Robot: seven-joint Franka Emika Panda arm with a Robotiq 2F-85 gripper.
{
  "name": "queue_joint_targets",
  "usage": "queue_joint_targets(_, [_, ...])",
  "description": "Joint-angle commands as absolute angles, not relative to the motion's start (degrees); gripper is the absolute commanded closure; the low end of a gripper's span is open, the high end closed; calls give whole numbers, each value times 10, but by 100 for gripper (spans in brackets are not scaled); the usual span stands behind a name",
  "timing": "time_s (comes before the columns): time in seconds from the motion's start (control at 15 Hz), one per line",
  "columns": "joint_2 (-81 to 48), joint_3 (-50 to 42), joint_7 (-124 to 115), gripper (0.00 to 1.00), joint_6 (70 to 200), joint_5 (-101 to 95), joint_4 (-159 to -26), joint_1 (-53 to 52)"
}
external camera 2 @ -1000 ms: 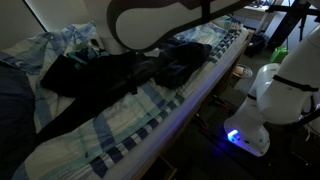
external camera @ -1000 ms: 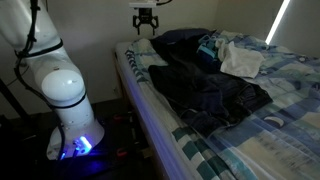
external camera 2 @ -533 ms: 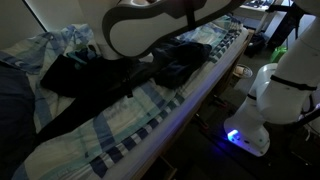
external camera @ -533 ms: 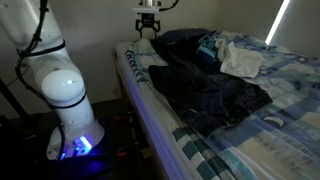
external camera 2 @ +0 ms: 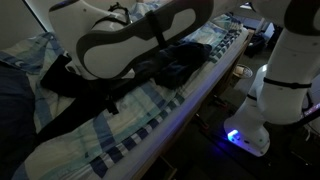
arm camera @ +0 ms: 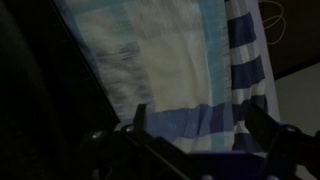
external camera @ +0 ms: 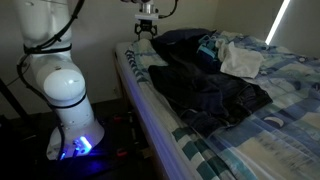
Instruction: Fold the pair of pants
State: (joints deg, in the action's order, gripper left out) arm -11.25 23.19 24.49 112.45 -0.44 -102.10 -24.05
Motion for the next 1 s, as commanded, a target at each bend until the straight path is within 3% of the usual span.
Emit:
queue_joint_targets(0.0, [-184, 249, 278, 0, 1137, -38, -956, -261])
queue_joint_targets(0.93, [-363, 214, 291, 0, 1234, -191, -805, -336])
